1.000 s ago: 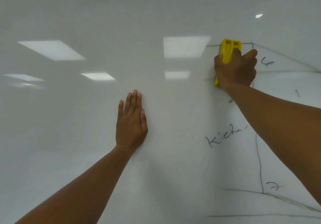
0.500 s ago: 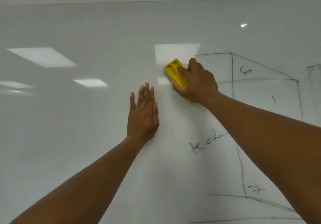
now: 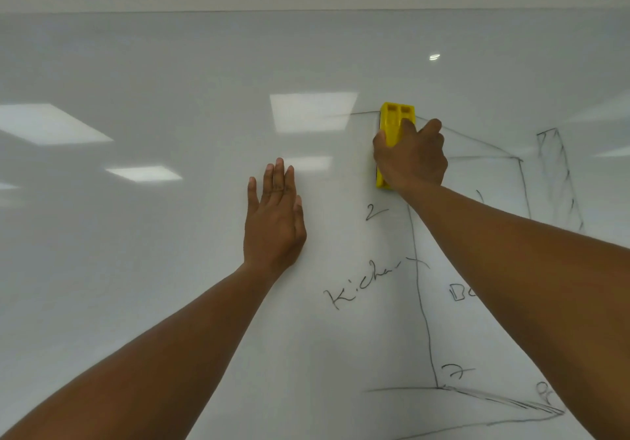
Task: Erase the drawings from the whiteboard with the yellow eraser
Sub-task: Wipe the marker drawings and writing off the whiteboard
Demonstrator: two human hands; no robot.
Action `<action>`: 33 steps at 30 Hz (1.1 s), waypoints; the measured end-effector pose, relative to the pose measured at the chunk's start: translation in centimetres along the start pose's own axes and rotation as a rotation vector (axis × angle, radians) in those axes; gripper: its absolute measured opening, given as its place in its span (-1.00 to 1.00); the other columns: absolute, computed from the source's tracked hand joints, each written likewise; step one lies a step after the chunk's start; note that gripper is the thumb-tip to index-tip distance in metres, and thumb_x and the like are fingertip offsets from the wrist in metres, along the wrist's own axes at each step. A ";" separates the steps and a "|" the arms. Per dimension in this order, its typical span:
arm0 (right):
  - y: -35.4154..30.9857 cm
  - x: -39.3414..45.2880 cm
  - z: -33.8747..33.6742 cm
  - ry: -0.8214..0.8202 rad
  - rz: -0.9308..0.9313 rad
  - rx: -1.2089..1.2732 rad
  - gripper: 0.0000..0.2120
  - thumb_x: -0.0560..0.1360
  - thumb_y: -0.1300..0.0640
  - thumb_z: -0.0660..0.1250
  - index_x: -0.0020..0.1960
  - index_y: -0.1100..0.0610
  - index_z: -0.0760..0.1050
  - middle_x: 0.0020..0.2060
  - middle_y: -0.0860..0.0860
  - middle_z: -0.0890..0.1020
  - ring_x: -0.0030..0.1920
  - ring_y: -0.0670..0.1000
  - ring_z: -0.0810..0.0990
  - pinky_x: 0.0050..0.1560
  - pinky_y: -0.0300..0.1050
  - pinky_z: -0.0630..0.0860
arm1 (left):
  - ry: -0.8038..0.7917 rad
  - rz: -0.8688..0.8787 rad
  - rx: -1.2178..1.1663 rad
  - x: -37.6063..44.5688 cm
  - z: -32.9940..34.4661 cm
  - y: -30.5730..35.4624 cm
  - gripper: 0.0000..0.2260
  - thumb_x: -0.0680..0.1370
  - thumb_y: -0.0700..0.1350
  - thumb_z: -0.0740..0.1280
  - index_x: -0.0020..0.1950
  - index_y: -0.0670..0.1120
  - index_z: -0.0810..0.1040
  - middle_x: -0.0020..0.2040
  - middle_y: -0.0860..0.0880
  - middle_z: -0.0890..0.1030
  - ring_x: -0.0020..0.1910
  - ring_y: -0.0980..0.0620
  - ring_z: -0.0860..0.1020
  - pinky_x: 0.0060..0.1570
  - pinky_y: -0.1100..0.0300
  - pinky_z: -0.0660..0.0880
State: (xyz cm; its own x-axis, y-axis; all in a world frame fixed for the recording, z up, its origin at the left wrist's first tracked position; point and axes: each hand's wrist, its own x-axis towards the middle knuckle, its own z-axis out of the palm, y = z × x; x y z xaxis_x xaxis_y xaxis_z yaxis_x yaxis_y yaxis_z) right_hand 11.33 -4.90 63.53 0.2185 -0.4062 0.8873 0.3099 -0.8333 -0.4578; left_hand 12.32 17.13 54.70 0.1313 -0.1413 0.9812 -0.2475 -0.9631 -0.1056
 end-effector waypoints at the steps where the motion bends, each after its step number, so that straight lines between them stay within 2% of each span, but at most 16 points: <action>1: -0.1 0.0 0.1 0.007 0.019 0.018 -0.50 0.54 -0.21 0.13 0.28 0.14 0.40 0.22 0.17 0.33 0.19 0.20 0.38 -0.04 0.03 0.39 | 0.011 -0.010 0.006 0.1 0.2 0.1 -0.51 0.71 -0.10 -0.01 0.63 -0.17 0.00 0.64 -0.10 -0.02 0.62 -0.02 -0.09 0.58 -0.03 -0.22; 4: -1.2 0.0 0.3 0.030 0.048 0.078 -0.51 0.55 -0.19 0.15 0.27 0.16 0.41 0.23 0.17 0.32 0.21 0.19 0.38 0.01 0.03 0.42 | 0.035 -0.029 0.016 -0.1 0.6 0.4 -0.51 0.70 -0.11 0.00 0.63 -0.17 0.04 0.64 -0.09 0.02 0.62 -0.01 -0.07 0.58 -0.03 -0.18; 8: -3.5 0.2 1.0 0.025 -0.081 0.079 -0.51 0.54 -0.21 0.15 0.26 0.14 0.42 0.25 0.16 0.32 0.21 0.18 0.39 -0.07 -0.03 0.35 | 0.049 -0.033 0.013 -0.1 0.8 0.5 -0.50 0.69 -0.08 -0.04 0.63 -0.17 0.04 0.63 -0.09 0.04 0.62 0.01 -0.06 0.59 -0.02 -0.14; 10: -5.3 0.1 1.4 -0.007 -0.169 0.069 -0.49 0.54 -0.22 0.15 0.29 0.14 0.41 0.28 0.18 0.31 0.23 0.19 0.39 -0.09 -0.04 0.34 | 0.052 -0.033 0.018 -0.1 0.8 0.5 -0.51 0.70 -0.09 -0.02 0.63 -0.16 0.03 0.64 -0.09 0.03 0.62 0.01 -0.06 0.59 -0.01 -0.14; 14: -9.1 -1.2 2.0 -0.139 -0.458 0.042 -0.48 0.52 -0.20 0.19 0.35 0.10 0.37 0.37 0.19 0.26 0.28 0.20 0.36 0.05 0.01 0.42 | 0.067 -0.041 0.022 -0.2 0.9 0.7 -0.50 0.68 -0.11 -0.02 0.62 -0.20 0.06 0.63 -0.10 0.07 0.62 0.00 -0.03 0.59 0.00 -0.12; 17: -10.7 -2.5 2.4 -0.193 -0.692 -0.001 -0.49 0.49 -0.15 0.23 0.36 0.05 0.37 0.32 0.15 0.29 0.25 0.16 0.34 -0.04 -0.02 0.36 | 0.072 -0.050 0.008 -0.2 0.8 0.7 -0.50 0.65 -0.13 0.00 0.59 -0.26 0.14 0.60 -0.17 0.15 0.61 -0.06 0.04 0.59 0.02 -0.13; 19: -10.6 -2.7 2.4 -0.191 -0.769 -0.027 -0.51 0.49 -0.15 0.23 0.36 0.03 0.38 0.28 0.13 0.31 0.23 0.14 0.34 -0.09 -0.05 0.29 | 0.084 -0.057 -0.007 -0.2 0.8 0.8 -0.52 0.66 -0.16 0.03 0.58 -0.27 0.16 0.60 -0.20 0.16 0.61 -0.09 0.06 0.59 0.02 -0.12; 21: -9.9 -2.2 2.1 -0.187 -0.797 -0.056 -0.51 0.49 -0.16 0.22 0.36 0.01 0.38 0.29 0.13 0.32 0.25 0.15 0.33 -0.06 -0.03 0.30 | 0.095 -0.062 -0.011 -0.3 0.8 0.8 -0.52 0.67 -0.18 0.06 0.59 -0.27 0.13 0.60 -0.19 0.14 0.61 -0.07 0.04 0.59 0.01 -0.09; 23: -8.9 -1.7 1.7 -0.181 -0.738 -0.052 -0.49 0.49 -0.18 0.21 0.38 0.00 0.38 0.29 0.15 0.32 0.27 0.16 0.32 0.02 0.02 0.37 | 0.105 -0.067 -0.007 -0.4 0.8 0.9 -0.51 0.67 -0.17 0.06 0.60 -0.25 0.09 0.61 -0.16 0.11 0.62 -0.04 0.02 0.59 0.01 -0.08; 25: -7.7 -1.1 1.2 -0.155 -0.597 -0.016 -0.47 0.49 -0.18 0.22 0.39 0.02 0.37 0.29 0.17 0.32 0.27 0.18 0.33 0.05 0.05 0.40 | 0.099 -0.074 -0.006 -0.4 0.8 1.0 -0.51 0.68 -0.14 0.03 0.60 -0.23 0.07 0.62 -0.14 0.08 0.62 -0.02 -0.01 0.59 0.02 -0.09; 33: -1.9 2.6 -0.4 -0.034 -0.089 0.049 -0.51 0.52 -0.17 0.18 0.31 0.12 0.39 0.30 0.19 0.29 0.30 0.22 0.30 0.14 0.09 0.40 | 0.076 -0.087 -0.016 -0.5 0.8 0.9 -0.50 0.68 -0.11 -0.04 0.61 -0.21 0.04 0.63 -0.11 0.04 0.62 0.01 -0.05 0.59 0.03 -0.11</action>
State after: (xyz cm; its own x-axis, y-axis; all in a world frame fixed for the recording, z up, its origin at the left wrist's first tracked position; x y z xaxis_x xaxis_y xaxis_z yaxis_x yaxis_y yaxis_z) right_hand 10.95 -4.56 66.74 0.2196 -0.3179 0.9223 0.3738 -0.8459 -0.3806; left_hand 12.78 16.11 53.95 0.0801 -0.0388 0.9960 -0.2540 -0.9670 -0.0172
